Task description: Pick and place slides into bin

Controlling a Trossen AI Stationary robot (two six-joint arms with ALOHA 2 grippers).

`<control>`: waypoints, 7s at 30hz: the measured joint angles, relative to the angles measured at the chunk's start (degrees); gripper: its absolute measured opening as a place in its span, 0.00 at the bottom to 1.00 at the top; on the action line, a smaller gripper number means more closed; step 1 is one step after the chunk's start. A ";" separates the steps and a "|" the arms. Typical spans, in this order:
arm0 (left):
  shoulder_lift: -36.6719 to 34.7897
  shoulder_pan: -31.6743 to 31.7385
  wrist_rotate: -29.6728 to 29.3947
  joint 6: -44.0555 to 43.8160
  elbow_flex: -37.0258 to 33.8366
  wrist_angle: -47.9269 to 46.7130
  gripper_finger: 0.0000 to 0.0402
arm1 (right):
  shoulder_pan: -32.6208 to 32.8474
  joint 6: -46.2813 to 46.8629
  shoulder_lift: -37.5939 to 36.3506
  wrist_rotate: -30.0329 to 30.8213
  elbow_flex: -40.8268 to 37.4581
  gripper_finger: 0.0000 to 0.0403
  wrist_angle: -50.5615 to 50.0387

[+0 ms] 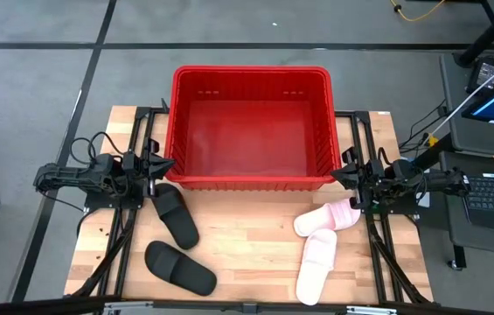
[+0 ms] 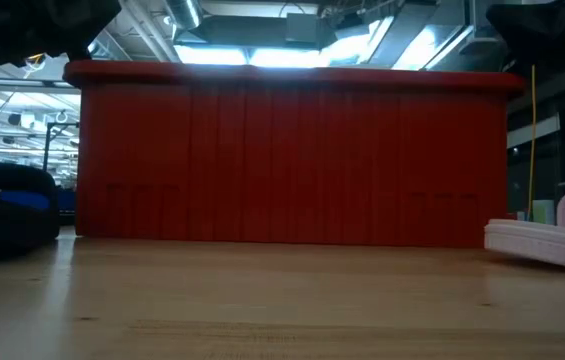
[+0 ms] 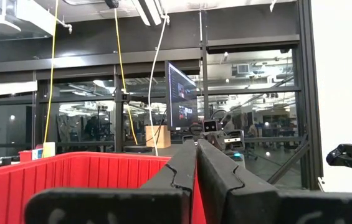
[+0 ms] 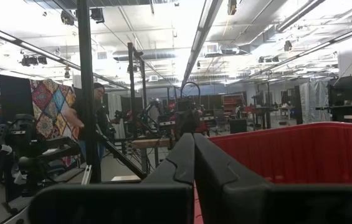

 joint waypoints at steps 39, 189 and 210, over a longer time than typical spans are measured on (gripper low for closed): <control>6.06 0.00 3.02 -8.87 25.81 -27.50 0.03 | 0.00 1.53 4.97 -5.67 15.21 0.01 -9.92; 41.53 -11.96 8.87 1.05 41.29 -12.35 0.00 | 34.92 65.13 86.98 29.33 97.39 0.00 -90.18; 41.53 -12.00 8.85 5.17 41.29 -13.67 0.02 | 31.64 85.45 96.46 11.82 97.66 0.04 -108.39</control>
